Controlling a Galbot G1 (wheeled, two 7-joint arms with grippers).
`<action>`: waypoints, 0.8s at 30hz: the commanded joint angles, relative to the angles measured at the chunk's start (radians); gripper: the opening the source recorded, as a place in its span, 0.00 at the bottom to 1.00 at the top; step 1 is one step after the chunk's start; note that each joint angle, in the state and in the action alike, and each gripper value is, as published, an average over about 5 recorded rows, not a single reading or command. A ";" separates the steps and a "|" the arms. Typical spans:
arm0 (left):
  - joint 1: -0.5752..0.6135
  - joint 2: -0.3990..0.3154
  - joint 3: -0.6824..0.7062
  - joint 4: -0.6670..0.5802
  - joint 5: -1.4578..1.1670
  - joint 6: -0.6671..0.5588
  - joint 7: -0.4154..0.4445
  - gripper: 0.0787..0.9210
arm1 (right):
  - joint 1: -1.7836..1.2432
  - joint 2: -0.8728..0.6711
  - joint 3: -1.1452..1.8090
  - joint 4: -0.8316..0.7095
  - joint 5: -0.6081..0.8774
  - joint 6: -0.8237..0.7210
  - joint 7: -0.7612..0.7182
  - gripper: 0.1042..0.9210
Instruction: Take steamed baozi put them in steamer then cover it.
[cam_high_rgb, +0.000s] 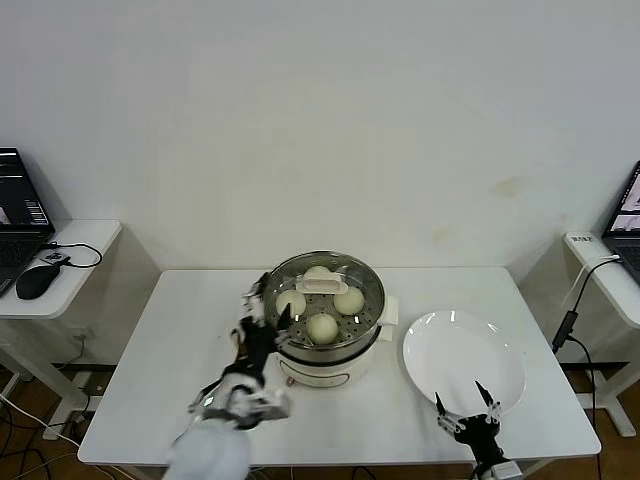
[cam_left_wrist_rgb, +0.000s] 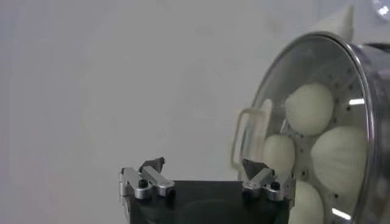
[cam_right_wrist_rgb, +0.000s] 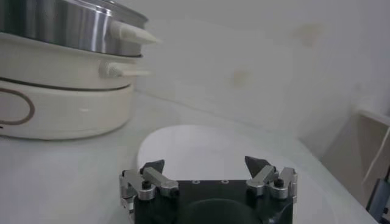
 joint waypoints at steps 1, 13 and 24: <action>0.421 0.077 -0.373 -0.130 -1.124 -0.260 -0.331 0.88 | -0.034 -0.030 -0.037 0.031 0.059 -0.001 0.005 0.88; 0.547 0.028 -0.378 -0.018 -1.143 -0.405 -0.262 0.88 | -0.125 -0.093 -0.061 0.114 0.127 0.002 0.023 0.88; 0.575 0.012 -0.357 0.024 -1.118 -0.452 -0.185 0.88 | -0.141 -0.086 -0.082 0.123 0.126 0.013 0.021 0.88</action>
